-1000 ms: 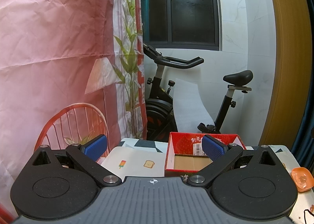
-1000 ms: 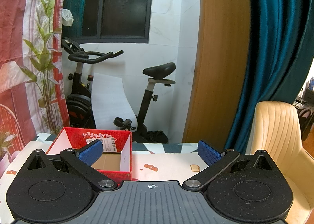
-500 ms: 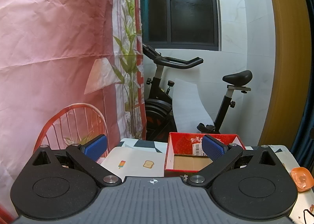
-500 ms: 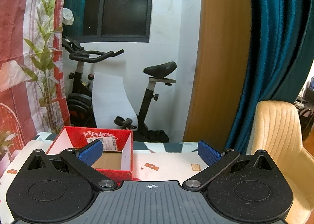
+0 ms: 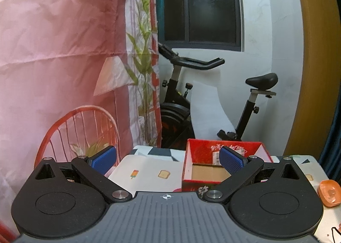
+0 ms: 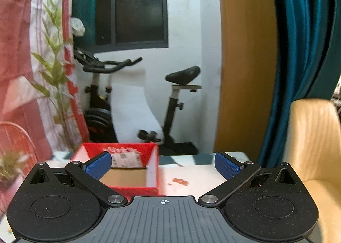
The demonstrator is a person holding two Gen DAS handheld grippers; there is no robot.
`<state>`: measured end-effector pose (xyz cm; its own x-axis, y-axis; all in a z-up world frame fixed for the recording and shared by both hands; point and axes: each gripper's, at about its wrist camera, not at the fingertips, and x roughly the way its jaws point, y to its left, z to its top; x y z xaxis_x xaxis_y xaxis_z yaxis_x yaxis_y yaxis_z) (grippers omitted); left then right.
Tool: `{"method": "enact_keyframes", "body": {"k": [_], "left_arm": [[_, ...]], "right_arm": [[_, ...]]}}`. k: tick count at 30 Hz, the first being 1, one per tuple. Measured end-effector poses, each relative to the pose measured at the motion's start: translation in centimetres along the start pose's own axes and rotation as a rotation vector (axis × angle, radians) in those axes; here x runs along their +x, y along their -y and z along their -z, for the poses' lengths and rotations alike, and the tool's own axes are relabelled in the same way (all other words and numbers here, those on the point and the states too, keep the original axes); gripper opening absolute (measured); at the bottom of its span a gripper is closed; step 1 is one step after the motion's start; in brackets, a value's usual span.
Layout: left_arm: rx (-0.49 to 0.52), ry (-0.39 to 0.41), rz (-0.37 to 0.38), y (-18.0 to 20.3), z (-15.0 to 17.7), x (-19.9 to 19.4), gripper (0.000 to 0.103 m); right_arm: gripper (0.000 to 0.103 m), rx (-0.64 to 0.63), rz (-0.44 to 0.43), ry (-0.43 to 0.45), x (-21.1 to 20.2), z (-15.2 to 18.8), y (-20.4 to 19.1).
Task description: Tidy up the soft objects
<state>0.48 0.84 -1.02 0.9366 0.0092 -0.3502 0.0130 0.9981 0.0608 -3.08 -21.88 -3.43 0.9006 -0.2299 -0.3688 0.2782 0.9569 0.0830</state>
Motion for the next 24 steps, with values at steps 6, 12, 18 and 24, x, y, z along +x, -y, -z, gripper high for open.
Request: {"method": "enact_keyframes", "body": {"k": [6,12,18,24], "left_arm": [[-0.014,-0.03,-0.013,-0.6,2.1,2.2,0.103],[-0.056,-0.128,0.023,-1.7,5.2,6.9,0.103],[-0.027,-0.252,0.012,-1.8,9.0,11.8,0.103],[-0.008,-0.332,0.042,-1.9,12.5,14.4,0.1]], "right_arm": [[0.103,0.044,-0.09,-0.046,3.2,2.4,1.1],[0.103,0.015,-0.078,-0.107,7.5,6.3,1.0],[0.103,-0.032,-0.055,-0.232,11.9,10.2,0.4],[0.103,-0.072,-0.02,-0.329,14.2,14.2,-0.6]]}}
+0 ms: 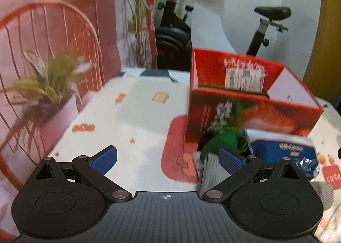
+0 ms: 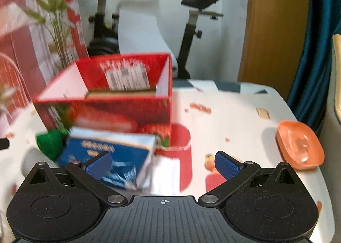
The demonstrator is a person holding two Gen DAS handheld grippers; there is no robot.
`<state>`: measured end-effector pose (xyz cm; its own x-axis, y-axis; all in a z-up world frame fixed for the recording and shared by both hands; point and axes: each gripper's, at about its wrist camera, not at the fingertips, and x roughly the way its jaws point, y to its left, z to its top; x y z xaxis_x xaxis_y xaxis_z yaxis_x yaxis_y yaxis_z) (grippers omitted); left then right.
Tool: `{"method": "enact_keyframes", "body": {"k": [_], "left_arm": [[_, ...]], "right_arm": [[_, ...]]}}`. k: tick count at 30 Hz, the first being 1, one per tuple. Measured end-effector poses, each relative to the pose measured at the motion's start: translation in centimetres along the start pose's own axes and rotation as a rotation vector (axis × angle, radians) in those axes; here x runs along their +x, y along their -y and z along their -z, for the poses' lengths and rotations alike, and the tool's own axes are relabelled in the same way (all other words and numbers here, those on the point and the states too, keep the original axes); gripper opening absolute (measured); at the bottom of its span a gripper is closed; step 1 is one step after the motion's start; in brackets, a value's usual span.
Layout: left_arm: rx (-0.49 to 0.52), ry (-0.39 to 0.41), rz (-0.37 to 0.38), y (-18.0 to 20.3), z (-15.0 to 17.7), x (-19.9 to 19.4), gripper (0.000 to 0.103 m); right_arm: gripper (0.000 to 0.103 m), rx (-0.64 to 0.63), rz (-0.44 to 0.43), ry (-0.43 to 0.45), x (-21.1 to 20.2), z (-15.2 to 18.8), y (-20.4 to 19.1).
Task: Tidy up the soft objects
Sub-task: 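Lower both grippers toward the grey knit towel beside the red box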
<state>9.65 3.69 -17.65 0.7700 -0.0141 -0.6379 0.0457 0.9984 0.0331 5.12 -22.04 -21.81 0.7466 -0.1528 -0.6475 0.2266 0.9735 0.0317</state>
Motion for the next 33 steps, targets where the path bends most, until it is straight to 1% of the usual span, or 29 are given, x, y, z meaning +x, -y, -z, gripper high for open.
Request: {"method": "enact_keyframes", "body": {"k": [2,6,9,12,14,16,17,19,23,29,33], "left_arm": [[0.004,-0.025,0.001,0.2,0.8,0.9,0.097],[-0.024,-0.085,0.022,-0.2,1.9,2.2,0.097],[-0.027,-0.086,0.016,-0.2,2.7,2.4,0.097],[0.007,-0.072,-0.005,0.6,3.7,2.3,0.097],[0.012,-0.07,-0.01,1.0,4.4,2.1,0.097],[0.0,-0.072,0.007,1.1,5.2,1.9,0.096],[-0.006,-0.076,0.015,1.1,5.6,1.8,0.096],[-0.013,-0.084,0.018,1.3,6.3,1.9,0.093],[0.002,-0.089,0.021,2.0,7.3,1.8,0.093],[0.027,-0.082,0.035,2.7,7.6,1.8,0.092],[0.009,-0.103,0.04,2.6,8.0,2.1,0.089]], "right_arm": [[0.103,-0.019,0.022,-0.011,0.6,0.8,-0.2],[0.103,-0.004,-0.013,-0.023,0.9,2.6,-1.1],[0.103,0.002,-0.026,-0.042,1.1,3.9,-1.3],[0.101,0.028,-0.026,-0.041,1.0,4.7,-1.1],[0.097,0.05,-0.029,-0.032,0.9,5.1,-0.8],[0.095,0.073,-0.025,-0.032,0.9,5.6,-0.4],[0.092,0.085,-0.025,-0.038,1.0,5.8,-0.2],[0.09,0.099,-0.031,-0.054,1.2,6.3,-0.1],[0.084,0.114,-0.054,-0.068,1.7,7.0,-0.2],[0.077,0.109,-0.082,-0.059,2.5,7.9,-0.6],[0.072,0.122,-0.096,-0.055,3.2,8.6,-0.5]]}}
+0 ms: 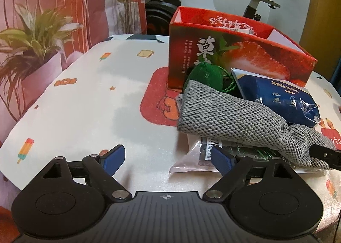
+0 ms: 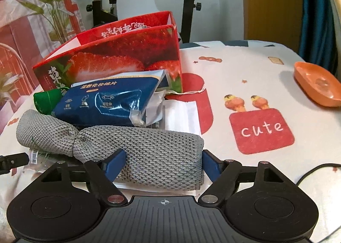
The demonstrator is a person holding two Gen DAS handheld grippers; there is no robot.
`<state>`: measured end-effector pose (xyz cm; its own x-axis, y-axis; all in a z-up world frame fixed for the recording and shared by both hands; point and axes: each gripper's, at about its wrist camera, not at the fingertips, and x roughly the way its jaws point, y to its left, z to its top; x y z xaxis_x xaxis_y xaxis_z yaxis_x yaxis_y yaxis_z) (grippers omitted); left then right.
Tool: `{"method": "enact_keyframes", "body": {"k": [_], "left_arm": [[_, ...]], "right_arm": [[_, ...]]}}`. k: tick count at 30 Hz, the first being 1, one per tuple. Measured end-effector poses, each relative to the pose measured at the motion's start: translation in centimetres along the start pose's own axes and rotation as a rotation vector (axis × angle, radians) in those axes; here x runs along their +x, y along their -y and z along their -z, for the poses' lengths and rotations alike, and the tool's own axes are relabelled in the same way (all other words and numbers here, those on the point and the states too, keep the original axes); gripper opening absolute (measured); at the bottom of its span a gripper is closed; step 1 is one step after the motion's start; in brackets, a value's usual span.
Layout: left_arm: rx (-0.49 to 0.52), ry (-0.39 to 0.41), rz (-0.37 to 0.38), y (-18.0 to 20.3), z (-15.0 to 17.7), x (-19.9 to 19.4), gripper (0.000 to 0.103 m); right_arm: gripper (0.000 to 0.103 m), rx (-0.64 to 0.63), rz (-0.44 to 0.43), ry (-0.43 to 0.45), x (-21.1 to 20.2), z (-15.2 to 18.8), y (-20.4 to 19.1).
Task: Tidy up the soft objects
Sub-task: 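Lower both grippers toward the grey knit towel beside the red box, then close the left gripper on the grey towel while the right gripper grasps another part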
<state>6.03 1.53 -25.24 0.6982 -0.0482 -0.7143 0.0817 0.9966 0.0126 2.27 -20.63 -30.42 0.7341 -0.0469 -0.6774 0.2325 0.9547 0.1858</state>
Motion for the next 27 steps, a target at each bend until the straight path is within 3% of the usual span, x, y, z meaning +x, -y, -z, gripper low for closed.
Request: {"method": "enact_keyframes", "body": {"k": [11,15,18,21,23,25,27], "left_arm": [[-0.067,0.046,0.027,-1.2,-1.0,-0.2,0.088],[-0.037,0.113,0.06,-0.7,-2.4,-0.9,0.088],[0.001,0.119,0.103,0.3,-3.2,-0.7,0.088],[0.042,0.135,0.1,1.3,-3.3,0.2,0.088],[0.056,0.121,0.107,1.8,-3.4,1.1,0.077],[0.068,0.093,0.147,2.1,-3.3,2.0,0.057],[0.085,0.066,0.17,2.6,-3.0,2.5,0.047]], "right_arm": [[0.05,-0.047,-0.028,0.022,0.6,0.8,-0.4],[0.046,-0.065,-0.032,0.031,0.5,0.8,-0.7],[0.043,-0.074,-0.037,0.032,0.5,0.9,-0.8],[0.04,-0.078,-0.045,0.039,0.3,1.0,-0.6],[0.039,-0.066,-0.052,0.038,0.2,1.0,-0.4],[0.039,-0.061,-0.055,0.036,0.3,1.0,-0.3],[0.039,-0.067,-0.054,0.036,0.4,1.1,-0.4]]}}
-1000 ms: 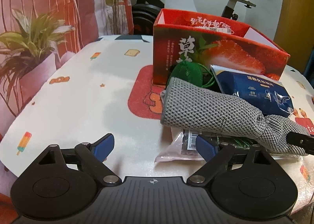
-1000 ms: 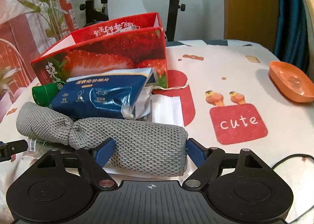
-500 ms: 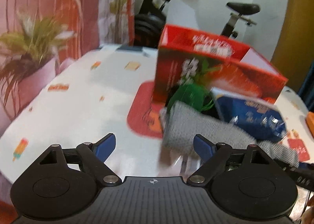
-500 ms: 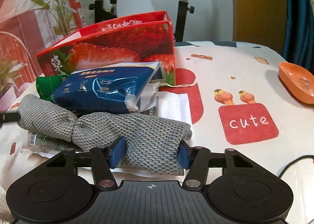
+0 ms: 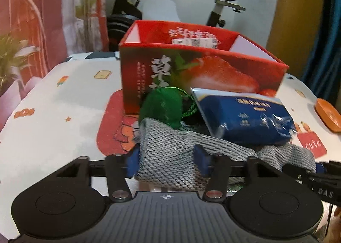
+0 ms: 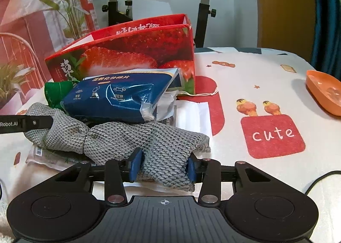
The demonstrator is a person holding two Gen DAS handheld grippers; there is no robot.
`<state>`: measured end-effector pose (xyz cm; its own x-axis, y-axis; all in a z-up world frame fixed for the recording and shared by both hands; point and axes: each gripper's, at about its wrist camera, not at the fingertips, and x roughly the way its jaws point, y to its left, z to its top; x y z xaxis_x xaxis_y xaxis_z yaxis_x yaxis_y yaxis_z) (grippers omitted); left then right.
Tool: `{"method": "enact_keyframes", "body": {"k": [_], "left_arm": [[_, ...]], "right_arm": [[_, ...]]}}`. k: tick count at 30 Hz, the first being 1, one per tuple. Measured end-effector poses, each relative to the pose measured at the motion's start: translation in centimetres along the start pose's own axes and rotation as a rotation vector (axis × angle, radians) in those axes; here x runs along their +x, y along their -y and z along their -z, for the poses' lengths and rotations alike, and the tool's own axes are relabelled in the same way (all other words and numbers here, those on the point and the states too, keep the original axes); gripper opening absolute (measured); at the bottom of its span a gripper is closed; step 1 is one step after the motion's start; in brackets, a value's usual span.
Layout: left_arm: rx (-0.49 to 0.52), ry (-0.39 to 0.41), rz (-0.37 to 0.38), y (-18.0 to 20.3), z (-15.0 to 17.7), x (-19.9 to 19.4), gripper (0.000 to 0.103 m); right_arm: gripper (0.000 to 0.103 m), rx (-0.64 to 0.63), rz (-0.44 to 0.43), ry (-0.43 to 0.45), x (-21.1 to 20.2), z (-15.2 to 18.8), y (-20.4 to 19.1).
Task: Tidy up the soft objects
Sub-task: 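Close the left gripper on the grey towel while the right gripper grasps another part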
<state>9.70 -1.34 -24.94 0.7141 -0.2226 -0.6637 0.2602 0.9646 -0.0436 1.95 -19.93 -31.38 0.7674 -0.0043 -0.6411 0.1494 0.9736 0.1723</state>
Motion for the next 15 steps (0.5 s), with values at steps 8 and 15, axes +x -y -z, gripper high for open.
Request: {"method": "enact_keyframes", "body": {"k": [8,15], "left_arm": [[0.012,-0.001,0.028,0.3,1.9,-0.2,0.02],[0.007,-0.03,0.024,0.4,3.2,-0.3,0.019]], "right_arm": [[0.038,0.02,-0.017,0.006,-0.1,0.0,0.2],[0.036,0.032,-0.032,0.012,-0.4,0.0,0.4]]}}
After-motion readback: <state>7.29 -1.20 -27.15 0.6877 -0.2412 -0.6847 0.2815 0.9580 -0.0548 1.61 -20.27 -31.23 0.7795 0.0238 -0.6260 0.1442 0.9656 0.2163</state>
